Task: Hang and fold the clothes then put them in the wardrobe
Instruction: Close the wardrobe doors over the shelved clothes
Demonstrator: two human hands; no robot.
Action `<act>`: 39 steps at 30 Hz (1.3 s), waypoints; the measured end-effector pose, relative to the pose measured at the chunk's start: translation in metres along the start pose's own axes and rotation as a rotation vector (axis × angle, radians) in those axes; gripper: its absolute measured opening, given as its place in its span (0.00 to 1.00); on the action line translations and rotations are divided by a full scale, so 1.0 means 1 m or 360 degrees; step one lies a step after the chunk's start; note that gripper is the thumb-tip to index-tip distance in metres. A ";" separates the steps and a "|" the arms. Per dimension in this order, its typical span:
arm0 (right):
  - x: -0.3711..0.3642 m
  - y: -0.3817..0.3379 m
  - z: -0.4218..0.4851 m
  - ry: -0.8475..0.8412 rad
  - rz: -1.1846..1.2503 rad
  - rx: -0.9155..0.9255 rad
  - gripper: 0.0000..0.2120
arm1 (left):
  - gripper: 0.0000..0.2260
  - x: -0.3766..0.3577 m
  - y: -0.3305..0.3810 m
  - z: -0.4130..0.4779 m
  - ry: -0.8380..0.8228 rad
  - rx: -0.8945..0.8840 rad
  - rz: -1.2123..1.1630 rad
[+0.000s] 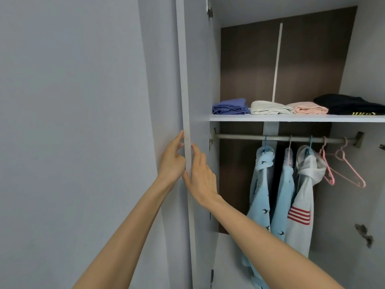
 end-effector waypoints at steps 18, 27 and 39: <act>0.088 0.086 -0.015 0.0058 0.0019 0.0158 0.37 | 0.24 -0.093 0.070 0.004 -0.0155 -0.0348 0.0167; 0.150 0.175 -0.007 0.0047 0.0205 0.0101 0.34 | 0.30 -0.198 0.101 0.033 -0.0179 -0.0651 0.0433; 0.199 0.307 0.051 0.0139 0.0288 -0.0079 0.28 | 0.44 -0.317 0.116 0.095 -0.0170 -0.0880 0.1252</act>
Point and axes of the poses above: each hand's wrist, its own z-axis towards the middle knuckle, its own x-axis out of the back of the hand, y = z × x, the point moved 10 cm from there along z, towards the middle knuckle, and after that the axes turned 13 degrees about z, right-handed, at the moved point
